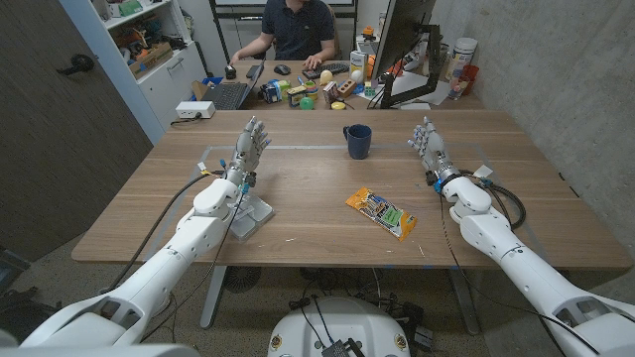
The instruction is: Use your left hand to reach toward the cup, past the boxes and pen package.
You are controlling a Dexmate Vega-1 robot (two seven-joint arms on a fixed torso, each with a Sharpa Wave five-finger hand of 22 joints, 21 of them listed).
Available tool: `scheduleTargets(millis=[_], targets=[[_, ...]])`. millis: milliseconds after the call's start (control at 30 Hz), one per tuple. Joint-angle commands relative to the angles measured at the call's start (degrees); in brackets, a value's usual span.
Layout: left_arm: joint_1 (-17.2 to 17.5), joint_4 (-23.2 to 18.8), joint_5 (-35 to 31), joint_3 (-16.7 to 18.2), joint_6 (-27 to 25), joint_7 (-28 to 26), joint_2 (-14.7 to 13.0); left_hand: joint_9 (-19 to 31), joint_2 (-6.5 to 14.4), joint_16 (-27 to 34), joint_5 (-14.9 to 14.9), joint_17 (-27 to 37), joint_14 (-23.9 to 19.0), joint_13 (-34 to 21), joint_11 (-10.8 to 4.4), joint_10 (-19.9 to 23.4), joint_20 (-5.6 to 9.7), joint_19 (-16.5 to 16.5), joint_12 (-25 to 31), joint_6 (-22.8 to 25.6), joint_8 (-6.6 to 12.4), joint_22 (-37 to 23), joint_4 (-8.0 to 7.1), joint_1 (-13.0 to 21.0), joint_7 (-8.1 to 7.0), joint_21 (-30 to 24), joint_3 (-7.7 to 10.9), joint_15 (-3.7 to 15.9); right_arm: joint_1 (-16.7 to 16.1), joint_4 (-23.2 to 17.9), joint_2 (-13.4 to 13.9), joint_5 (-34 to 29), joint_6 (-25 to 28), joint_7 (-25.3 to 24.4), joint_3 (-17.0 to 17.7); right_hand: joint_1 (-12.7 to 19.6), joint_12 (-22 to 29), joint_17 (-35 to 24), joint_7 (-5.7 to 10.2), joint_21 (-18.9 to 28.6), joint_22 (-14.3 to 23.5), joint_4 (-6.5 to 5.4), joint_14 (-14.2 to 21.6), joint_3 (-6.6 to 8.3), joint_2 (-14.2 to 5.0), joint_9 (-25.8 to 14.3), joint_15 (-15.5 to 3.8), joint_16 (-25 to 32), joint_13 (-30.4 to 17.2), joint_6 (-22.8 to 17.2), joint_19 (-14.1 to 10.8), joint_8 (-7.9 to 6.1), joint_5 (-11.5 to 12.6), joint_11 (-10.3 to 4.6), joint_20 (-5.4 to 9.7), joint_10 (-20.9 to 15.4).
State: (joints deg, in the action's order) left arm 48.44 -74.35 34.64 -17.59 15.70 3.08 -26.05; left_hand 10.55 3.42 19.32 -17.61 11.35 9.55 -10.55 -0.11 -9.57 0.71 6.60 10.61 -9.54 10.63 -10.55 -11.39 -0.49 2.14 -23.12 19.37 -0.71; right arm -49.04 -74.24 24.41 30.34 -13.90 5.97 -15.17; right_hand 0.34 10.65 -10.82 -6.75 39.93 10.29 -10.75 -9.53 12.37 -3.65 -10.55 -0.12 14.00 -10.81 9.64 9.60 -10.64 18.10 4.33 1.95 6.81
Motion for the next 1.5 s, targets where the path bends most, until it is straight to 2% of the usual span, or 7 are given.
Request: scheduleTargets(millis=[33, 200, 300, 400, 567, 967, 1500], targets=[[1.38, 0.01, -8.82, 8.69, -3.77, 5.38, 7.19, 0.21, 7.39, 0.31, -0.31, 0.12, 8.78, -0.27, -0.22, -8.30, 0.11, 0.43, 0.33, -7.87, 0.24, -0.21, 0.00, -0.03, -0.05, -0.26, 0.41, 0.04, -1.52, -0.67, -17.05, -17.55, 5.70, 11.30, 19.77, -0.08, 0.37, -0.16, -0.01, 0.28, 0.27, -0.04, -3.40, 0.37, -6.51, -0.23, 0.10, 0.37, -0.25, 0.63, 2.07, -0.31, 0.36, 0.08, 1.29, 0.62], [1.58, 0.59, -12.35, 11.96, -2.90, 6.27, 10.65, 0.22, 7.40, 0.66, -0.38, 0.08, 7.83, -0.26, -0.57, -7.13, -0.17, -0.32, 0.73, -6.82, 0.63, -0.21, 0.03, 0.02, -0.42, -0.36, 0.40, 0.00, -0.73, -0.80, -22.84, -24.29, 6.43, 15.81, 26.05, -0.08, 0.37, -0.16, -0.07, 0.24, 0.27, -0.04, -3.40, 0.37, -6.50, -0.23, 0.09, 0.36, -0.24, 0.61, 2.04, -0.32, 0.37, 0.02, 1.28, 0.61], [1.95, 0.60, -15.68, 13.47, -0.69, 3.79, 12.75, 0.28, 7.06, 1.23, -0.52, -0.32, 5.30, -0.23, -1.92, -3.41, -5.48, -2.43, 1.44, -4.31, 1.23, -0.20, 0.23, 0.25, -2.60, -0.44, 0.32, -1.46, -0.16, -0.93, -25.65, -27.45, 6.73, 17.89, 29.11, -0.09, 0.38, -0.16, -0.01, 0.20, 0.27, -0.04, -3.40, 0.36, -6.50, -0.23, 0.07, 0.35, -0.24, 0.60, 2.04, -0.32, 0.38, 0.05, 1.31, 0.57], [2.17, 0.79, -19.78, 14.46, 2.58, -0.19, 14.43, 0.37, 5.16, 2.04, -0.54, -0.92, 0.24, -0.31, -3.70, 3.03, -9.50, -6.40, 2.48, 2.41, 2.95, 0.08, 1.58, 1.52, -7.91, -0.60, 0.10, -2.27, 0.42, -1.03, -27.92, -30.15, 6.92, 19.75, 31.69, -0.09, 0.39, -0.16, -0.03, 0.19, 0.27, -0.04, -3.38, 0.36, -6.50, -0.23, 0.11, 0.35, -0.24, 0.62, 2.03, -0.31, 0.38, 0.07, 1.25, 0.55], [1.56, 1.95, -25.92, 14.65, 8.28, -5.50, 15.36, 0.28, 0.78, 2.52, -0.94, -1.13, -6.04, -0.56, -4.88, 9.78, -8.20, -10.16, 3.03, 9.48, 4.36, 0.24, 5.67, 5.72, -14.30, 0.07, 0.10, -1.77, 1.42, -0.94, -30.91, -33.64, 6.99, 22.30, 35.20, -0.09, 0.39, -0.16, -0.02, 0.14, 0.28, -0.04, -3.39, 0.36, -6.51, -0.23, 0.05, 0.34, -0.25, 0.59, 2.02, -0.32, 0.39, 0.03, 1.30, 0.55], [-2.55, 3.03, -38.27, 10.27, 12.81, -15.33, 12.57, 0.45, -2.59, 2.06, -1.04, -1.01, -8.33, -0.78, -5.33, 11.84, -9.10, -12.18, 2.53, 10.46, 4.04, 0.24, 10.18, 10.20, -14.74, 0.81, 0.24, -0.45, 3.04, -0.63, -35.33, -38.55, 6.05, 26.46, 40.81, -0.08, 0.38, -0.15, -0.04, 0.04, 0.28, -0.03, -3.32, 0.35, -6.50, -0.23, 0.05, 0.34, -0.25, 0.60, 1.97, -0.32, 0.42, -0.01, 1.26, 0.54], [-18.80, 17.39, -62.73, -2.33, 23.66, -39.52, 11.77, 0.39, -6.39, -2.40, -0.74, -0.59, -2.19, -0.90, -6.10, 2.04, -8.45, -9.09, -0.69, 2.22, 0.04, -0.01, 13.87, 12.80, -14.83, 5.31, -1.90, -0.28, 2.67, -1.90, -38.28, -40.12, 5.41, 29.29, 45.10, -0.09, 0.41, -0.15, -0.10, -0.08, 0.28, -0.02, -3.32, 0.30, -6.44, -0.22, 0.08, 0.31, -0.25, 0.51, 1.86, -0.34, 0.44, 0.13, 1.19, 0.44]])
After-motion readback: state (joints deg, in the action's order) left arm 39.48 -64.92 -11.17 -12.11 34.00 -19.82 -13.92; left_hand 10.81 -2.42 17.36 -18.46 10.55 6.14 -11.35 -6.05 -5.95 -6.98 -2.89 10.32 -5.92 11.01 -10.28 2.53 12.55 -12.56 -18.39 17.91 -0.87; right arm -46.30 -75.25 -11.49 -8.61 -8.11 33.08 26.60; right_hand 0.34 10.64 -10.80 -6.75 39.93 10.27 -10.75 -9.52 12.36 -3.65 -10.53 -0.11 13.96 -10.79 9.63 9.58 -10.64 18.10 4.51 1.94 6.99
